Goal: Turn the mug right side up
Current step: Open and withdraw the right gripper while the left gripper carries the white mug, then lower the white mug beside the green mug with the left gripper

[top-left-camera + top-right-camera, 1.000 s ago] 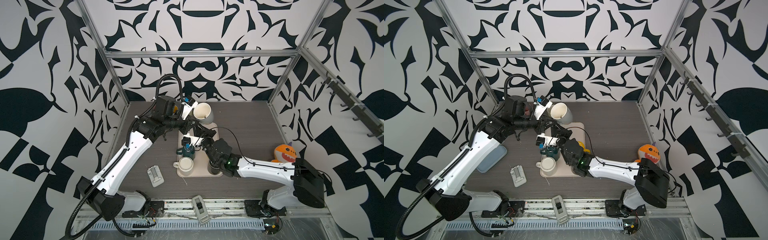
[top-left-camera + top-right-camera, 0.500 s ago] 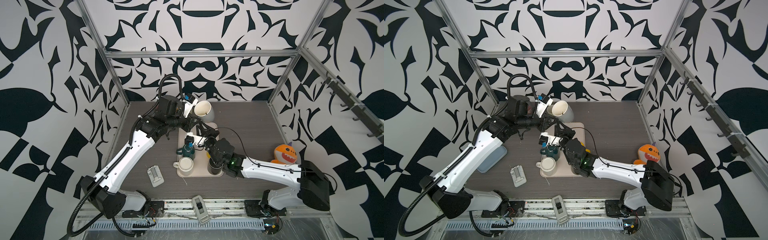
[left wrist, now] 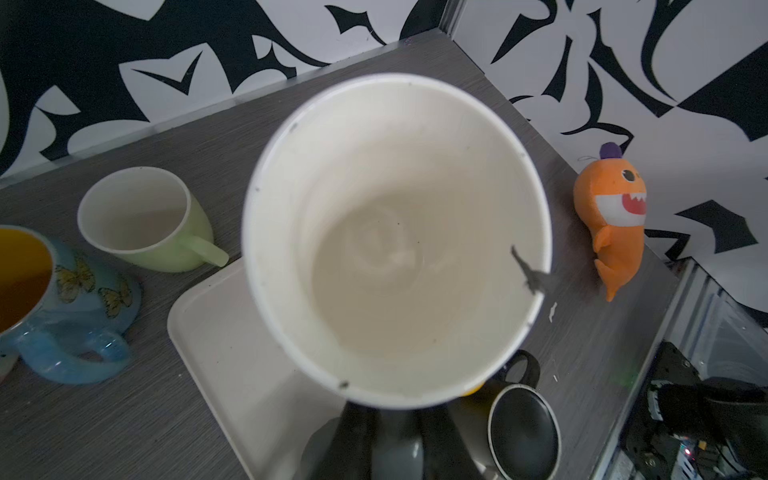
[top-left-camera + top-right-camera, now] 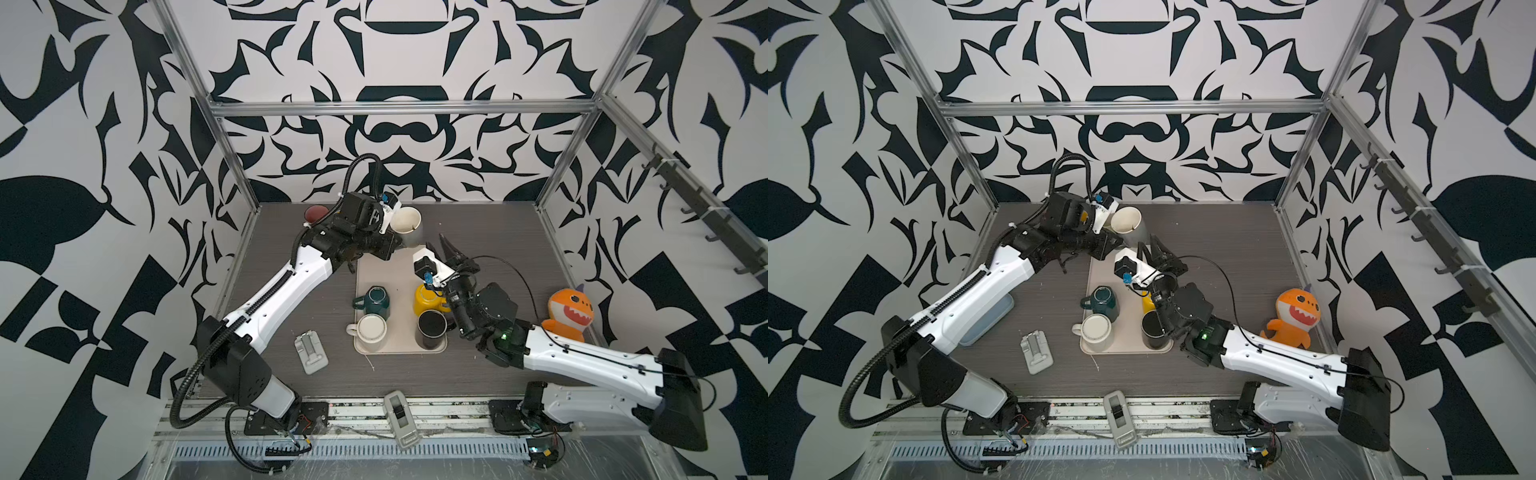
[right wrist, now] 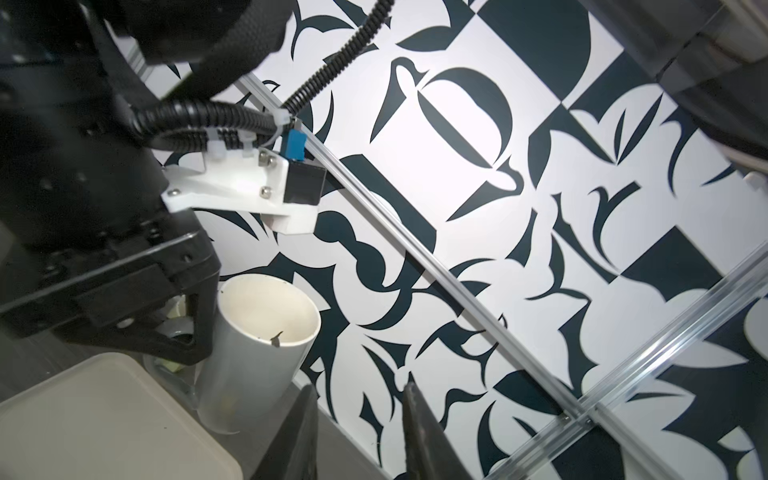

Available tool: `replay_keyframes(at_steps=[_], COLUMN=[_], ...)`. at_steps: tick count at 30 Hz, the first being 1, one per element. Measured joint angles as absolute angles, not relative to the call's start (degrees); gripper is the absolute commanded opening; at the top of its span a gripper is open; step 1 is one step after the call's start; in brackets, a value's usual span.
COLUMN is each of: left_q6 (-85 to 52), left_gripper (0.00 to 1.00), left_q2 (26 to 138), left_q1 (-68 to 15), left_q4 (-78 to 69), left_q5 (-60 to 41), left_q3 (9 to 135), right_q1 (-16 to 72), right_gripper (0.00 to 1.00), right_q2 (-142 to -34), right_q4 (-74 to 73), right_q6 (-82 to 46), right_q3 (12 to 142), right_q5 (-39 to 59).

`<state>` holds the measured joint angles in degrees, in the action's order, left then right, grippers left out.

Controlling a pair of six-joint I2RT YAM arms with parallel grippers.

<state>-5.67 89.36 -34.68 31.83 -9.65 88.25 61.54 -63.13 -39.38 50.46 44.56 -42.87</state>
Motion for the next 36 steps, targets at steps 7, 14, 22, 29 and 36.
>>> replay_keyframes(at_steps=[7,14,22,29,36], left_q6=[-8.0,-11.1,-15.7,-18.3,-20.7], left_gripper=[0.00,0.00,0.00,0.00,0.00], left_q2=[98.4,110.7,120.1,125.2,130.0], left_q1=[-34.7,-34.7,-34.7,-34.7,-34.4], left_q4=[29.7,30.3,32.9,33.7,33.6], left_q5=[-3.5,3.8,9.8,12.9,13.6], left_q3=[98.0,110.1,116.4,119.8,123.3], right_q1=[57.4,44.4,31.5,28.7,26.7], right_gripper=[0.46,0.51,0.59,0.61,0.61], right_q2=[-60.5,-60.7,-61.1,-65.0,-68.0], right_q4=[-21.3,-0.1,13.0,14.9,14.9], right_q6=[32.4,9.2,-8.8,-15.1,-18.3], right_q3=[46.3,51.1,53.4,54.4,54.4], right_q5=[-43.2,-35.5,-16.4,-2.2,7.1])
